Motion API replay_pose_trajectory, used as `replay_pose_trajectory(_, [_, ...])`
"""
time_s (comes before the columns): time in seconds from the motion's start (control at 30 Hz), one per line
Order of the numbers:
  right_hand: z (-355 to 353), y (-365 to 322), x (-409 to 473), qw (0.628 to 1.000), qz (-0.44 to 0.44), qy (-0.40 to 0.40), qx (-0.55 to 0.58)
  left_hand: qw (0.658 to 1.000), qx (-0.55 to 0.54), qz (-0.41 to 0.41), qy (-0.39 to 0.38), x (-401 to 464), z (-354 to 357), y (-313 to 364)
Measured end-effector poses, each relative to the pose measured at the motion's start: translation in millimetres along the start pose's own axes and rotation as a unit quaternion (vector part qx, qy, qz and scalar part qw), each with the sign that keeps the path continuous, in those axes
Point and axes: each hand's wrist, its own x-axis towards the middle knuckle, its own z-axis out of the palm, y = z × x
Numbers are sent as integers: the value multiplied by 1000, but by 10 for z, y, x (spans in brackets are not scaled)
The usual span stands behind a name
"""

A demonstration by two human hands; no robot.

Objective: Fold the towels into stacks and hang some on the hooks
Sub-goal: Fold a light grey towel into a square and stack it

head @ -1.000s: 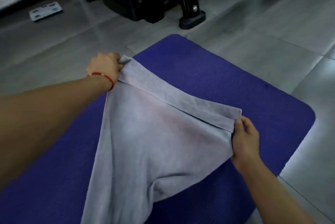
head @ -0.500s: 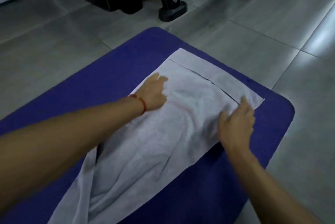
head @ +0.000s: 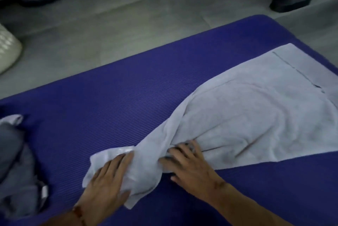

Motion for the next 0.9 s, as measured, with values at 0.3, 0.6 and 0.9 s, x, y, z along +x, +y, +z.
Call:
replay_pose_trajectory(0.3, [-232,-218,221,997,-24,17,-69,985,-127,-118,7,-126,-248,-377])
replay_pose_trajectory(0.6, [-338,-548,670,995,-66,65,-34,914,-318,-250,33,-441,57,-665])
replay_pose_trajectory(0.9, [-1165,-227,1485,958,197,42,207,842,-365,-396,29,-376,44,-485])
